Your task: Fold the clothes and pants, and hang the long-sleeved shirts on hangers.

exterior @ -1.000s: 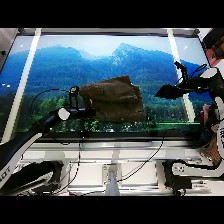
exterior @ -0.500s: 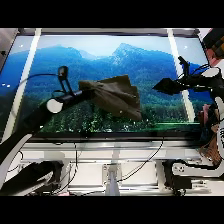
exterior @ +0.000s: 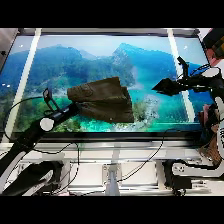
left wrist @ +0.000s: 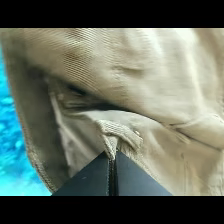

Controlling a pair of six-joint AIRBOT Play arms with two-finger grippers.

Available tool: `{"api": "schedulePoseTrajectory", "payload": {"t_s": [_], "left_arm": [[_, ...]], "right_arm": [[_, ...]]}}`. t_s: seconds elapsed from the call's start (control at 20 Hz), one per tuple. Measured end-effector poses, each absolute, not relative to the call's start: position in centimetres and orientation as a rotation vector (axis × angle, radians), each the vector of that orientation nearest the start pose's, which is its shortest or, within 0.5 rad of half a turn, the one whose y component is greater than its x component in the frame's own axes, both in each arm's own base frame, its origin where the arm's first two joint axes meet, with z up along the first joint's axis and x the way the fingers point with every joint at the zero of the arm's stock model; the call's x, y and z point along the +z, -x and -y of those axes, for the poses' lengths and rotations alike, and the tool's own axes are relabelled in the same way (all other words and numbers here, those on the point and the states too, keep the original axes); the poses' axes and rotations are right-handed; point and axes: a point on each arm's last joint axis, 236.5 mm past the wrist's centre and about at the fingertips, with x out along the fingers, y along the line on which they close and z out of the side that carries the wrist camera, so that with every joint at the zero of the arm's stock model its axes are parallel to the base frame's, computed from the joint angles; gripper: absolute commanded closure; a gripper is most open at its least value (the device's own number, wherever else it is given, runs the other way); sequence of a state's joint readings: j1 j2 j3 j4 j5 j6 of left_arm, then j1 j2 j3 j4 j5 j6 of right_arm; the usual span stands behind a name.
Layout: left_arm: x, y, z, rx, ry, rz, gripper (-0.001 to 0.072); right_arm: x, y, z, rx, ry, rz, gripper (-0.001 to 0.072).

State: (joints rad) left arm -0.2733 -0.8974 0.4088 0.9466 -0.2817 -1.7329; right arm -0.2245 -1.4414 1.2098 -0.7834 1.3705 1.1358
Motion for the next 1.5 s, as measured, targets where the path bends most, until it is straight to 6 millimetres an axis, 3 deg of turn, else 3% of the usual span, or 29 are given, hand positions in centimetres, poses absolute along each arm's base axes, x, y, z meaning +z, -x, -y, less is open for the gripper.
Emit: {"api": "schedulePoseTrajectory", "payload": {"t_s": [0.35, 0.5, 0.7, 1.0, 1.15, 1.3, 1.4, 1.45, 1.5], "left_arm": [[-4.1, -32.9, 12.2, -0.072, 0.706, -0.837, 0.0651], [-4.2, -32.8, 12.1, -0.069, 0.709, -0.839, 0.0651], [-4.3, -32.7, 12.2, -0.068, 0.711, -0.843, 0.0651], [-4.4, -32.7, 12.2, -0.068, 0.710, -0.848, 0.0651], [-4.4, -32.6, 12.2, -0.068, 0.710, -0.848, 0.0650], [-4.4, -32.6, 12.2, -0.069, 0.710, -0.849, 0.0650], [-4.4, -32.6, 12.2, -0.068, 0.709, -0.849, 0.0650], [-4.4, -32.6, 12.2, -0.068, 0.708, -0.848, 0.0650], [-4.3, -32.7, 12.2, -0.069, 0.709, -0.847, 0.0650]], "right_arm": [[-2.6, -30.1, -12.0, 0.695, -0.507, -1.580, 0.0213], [-4.8, -27.7, -13.9, 0.740, -0.447, -1.632, 0.0213], [-7.0, -27.1, -16.6, 0.760, -0.367, -1.616, 0.0214], [-9.5, -28.2, -20.0, 0.748, -0.326, -1.557, 0.0218], [-10.4, -29.0, -20.6, 0.711, -0.345, -1.538, 0.0300], [-10.5, -29.3, -21.4, 0.703, -0.381, -1.530, 0.0311], [-10.1, -29.2, -22.2, 0.718, -0.422, -1.532, 0.0593], [-9.6, -29.1, -22.9, 0.735, -0.452, -1.534, 0.0687], [-9.0, -29.0, -23.5, 0.759, -0.480, -1.532, 0.0687]]}}
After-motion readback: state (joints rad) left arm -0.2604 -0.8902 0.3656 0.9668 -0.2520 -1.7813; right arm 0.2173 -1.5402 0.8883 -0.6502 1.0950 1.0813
